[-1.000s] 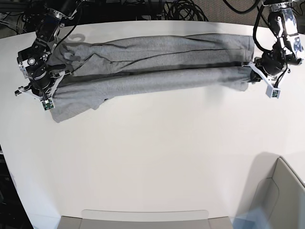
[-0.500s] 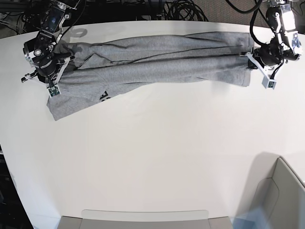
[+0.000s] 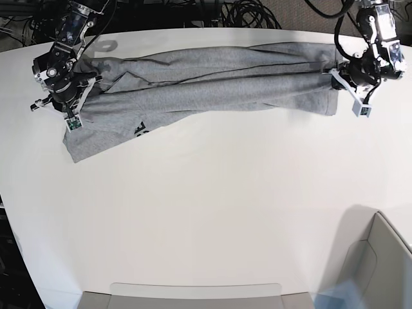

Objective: Fold the T-shirt properly
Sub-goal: 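Hold the strip ends and adjust the left gripper's grip on its end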

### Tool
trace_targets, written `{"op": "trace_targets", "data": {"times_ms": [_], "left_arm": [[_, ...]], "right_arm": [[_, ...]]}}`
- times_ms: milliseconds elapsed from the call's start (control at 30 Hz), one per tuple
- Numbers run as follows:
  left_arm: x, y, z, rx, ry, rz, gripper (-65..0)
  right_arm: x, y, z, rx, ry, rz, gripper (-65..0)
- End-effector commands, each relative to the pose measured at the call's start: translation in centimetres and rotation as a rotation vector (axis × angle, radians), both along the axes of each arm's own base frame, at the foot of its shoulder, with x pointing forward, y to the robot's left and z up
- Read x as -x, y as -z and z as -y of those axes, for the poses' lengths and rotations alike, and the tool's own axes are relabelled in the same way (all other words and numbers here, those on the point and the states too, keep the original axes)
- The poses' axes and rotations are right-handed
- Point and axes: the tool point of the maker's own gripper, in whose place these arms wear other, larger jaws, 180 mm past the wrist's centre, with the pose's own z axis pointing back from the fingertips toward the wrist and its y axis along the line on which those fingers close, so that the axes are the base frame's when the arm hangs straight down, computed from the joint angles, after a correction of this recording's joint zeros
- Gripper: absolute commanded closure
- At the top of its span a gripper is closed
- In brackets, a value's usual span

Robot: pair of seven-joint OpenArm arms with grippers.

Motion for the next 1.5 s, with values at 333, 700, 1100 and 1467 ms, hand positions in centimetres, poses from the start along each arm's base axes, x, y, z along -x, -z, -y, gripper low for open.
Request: {"op": "trace_targets", "data": {"times_ms": [333,700,1100,1467], "left_arm": [[-0.7,-0.9,-0.6,-0.021,0.008,0.027,-13.6],[-0.3,-3.0,-1.5,-0.017,-0.106,0.083,-37.4],[-0.1,-2.5,-1.3,-0.012,0.065,0.078,-37.7],[1.9,1.2,-1.2,0.087,-0.004,-0.024,-37.6]], "right_arm": [[-0.5,-0.7,0.4,0.015,-0.013,0.016,0.0],[-0.5,0.5,0.4,-0.007,-0.008,-0.011,0.0],[-0.7,0.8,0.3,-0.017,-0.006,-0.017,0.0],[-0.6,1.0,0.3,-0.02,-0.005,-0.022,0.0]]}}
